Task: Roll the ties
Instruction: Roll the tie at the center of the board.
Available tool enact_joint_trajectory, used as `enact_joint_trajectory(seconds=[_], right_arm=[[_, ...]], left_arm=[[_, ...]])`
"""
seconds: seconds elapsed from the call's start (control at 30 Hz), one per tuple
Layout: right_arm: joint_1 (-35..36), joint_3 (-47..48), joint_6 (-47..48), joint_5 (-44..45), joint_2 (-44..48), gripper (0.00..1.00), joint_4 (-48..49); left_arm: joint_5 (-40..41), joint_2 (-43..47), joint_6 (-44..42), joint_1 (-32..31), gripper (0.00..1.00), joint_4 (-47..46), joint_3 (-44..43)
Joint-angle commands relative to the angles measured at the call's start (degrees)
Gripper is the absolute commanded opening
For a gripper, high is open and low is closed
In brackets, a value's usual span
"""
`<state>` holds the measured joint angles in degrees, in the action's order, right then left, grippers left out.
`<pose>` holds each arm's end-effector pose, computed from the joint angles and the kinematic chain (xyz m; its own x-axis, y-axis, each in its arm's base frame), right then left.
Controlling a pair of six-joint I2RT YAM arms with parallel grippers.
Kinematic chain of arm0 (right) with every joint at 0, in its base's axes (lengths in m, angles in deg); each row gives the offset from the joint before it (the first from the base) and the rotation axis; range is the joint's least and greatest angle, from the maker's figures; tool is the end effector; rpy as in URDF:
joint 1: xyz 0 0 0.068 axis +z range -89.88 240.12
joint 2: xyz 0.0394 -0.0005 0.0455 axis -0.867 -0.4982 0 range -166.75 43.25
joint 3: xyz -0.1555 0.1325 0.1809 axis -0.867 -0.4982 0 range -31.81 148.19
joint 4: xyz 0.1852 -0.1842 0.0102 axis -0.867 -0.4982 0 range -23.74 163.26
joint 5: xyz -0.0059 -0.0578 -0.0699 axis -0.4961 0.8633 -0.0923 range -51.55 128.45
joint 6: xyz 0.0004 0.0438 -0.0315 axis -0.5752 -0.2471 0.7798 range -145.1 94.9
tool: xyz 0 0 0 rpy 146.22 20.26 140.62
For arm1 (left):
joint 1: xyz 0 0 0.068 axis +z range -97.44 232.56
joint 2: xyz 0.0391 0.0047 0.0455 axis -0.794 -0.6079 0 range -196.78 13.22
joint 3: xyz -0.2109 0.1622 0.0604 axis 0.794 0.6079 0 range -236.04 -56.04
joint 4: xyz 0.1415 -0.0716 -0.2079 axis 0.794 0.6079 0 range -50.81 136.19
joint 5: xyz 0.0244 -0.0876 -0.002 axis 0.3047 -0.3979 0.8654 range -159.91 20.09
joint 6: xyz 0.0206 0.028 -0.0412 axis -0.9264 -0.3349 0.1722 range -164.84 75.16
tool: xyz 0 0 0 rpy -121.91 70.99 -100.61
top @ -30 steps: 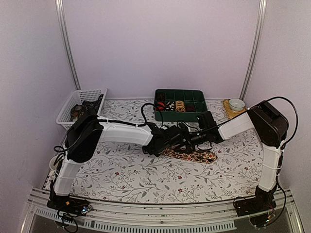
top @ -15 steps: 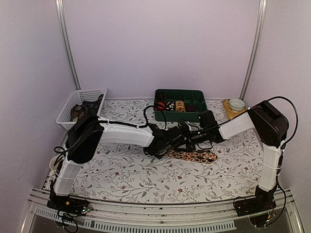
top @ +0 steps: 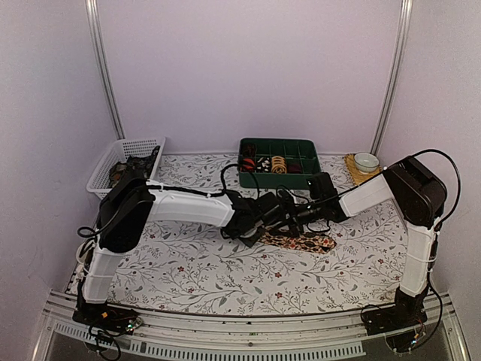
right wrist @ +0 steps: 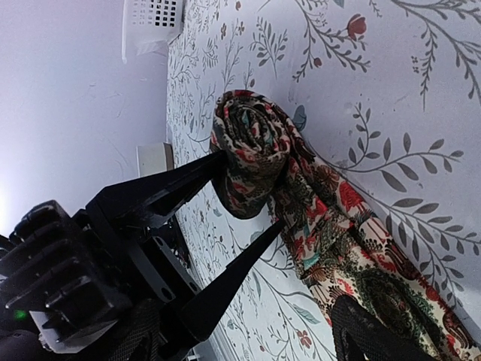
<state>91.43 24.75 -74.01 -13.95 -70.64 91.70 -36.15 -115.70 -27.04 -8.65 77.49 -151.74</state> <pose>0.3135 0.2238 0.1211 -0.9886 -0.0631 -0.1366 -0.1504 0.3778 0.9136 0.2372 -0.3907 0.1366 -0.6317 0.6218 -0.4629 0.4733 0.7823 0.4049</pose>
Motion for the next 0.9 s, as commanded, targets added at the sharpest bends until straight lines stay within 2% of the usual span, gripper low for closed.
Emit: enact_joint_trajectory(seconds=[0.0,0.2,0.37,0.6,0.87], right_arm=[[-0.45,0.33,-0.07,-0.08,1.09,0.79,1.59],[-0.46,2.48,1.54,1.1,2.49,0.79,-1.36],[-0.46,4.32,2.53,1.82,3.54,0.79,-3.51],[-0.12,6.06,2.79,2.47,4.26,0.79,-4.08],[2.69,9.6,0.66,2.98,1.99,0.78,-1.41]], left_arm=[[-5.38,2.8,-0.93,-0.36,0.54,-3.1,1.73],[-3.13,6.26,-1.26,0.33,0.61,-4.53,2.15],[-5.49,10.76,-1.17,1.09,0.67,-7.23,4.27],[-15.67,21.63,1.73,3.93,0.74,-13.88,11.26],[-29.2,32.2,6.96,13.9,0.77,-25.1,27.25]])
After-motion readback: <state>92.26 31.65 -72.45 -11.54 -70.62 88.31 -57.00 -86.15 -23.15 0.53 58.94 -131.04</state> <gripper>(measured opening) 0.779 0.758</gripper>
